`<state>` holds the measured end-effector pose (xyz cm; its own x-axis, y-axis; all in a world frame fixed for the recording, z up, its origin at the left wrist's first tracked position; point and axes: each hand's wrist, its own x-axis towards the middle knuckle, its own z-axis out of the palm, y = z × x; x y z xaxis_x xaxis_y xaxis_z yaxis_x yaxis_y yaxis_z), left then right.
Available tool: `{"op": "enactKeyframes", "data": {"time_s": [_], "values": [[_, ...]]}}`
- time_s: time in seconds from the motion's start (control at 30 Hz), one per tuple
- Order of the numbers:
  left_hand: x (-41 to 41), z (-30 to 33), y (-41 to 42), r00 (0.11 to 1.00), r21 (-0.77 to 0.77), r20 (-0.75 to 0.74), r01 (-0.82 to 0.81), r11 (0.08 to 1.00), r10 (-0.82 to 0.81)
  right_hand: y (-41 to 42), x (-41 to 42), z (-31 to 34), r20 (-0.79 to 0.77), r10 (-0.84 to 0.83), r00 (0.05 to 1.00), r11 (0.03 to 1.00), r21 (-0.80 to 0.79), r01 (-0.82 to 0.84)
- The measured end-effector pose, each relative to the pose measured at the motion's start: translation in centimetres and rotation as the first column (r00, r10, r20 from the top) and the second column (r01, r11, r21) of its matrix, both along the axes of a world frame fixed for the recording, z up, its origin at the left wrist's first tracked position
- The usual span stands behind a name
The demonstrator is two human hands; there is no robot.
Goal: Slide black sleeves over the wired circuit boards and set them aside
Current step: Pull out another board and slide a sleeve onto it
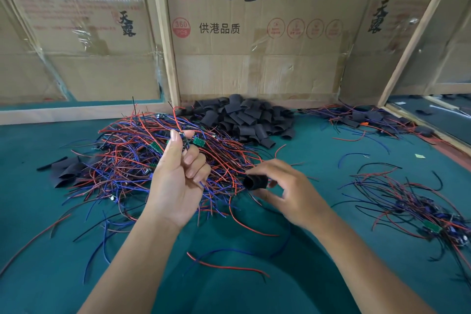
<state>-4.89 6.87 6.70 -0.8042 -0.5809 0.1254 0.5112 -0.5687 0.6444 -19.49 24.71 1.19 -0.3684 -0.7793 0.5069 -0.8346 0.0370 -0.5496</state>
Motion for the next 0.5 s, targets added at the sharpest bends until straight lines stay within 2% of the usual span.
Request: {"op": "enactKeyframes", "data": {"time_s": [0.5], "values": [[-0.1,-0.1,0.0,0.999,-0.037,0.019,-0.033,0.999,0.033,-0.4,1.5,0.3,0.01,0.075,0.997,0.996,0.049,-0.075]]}}
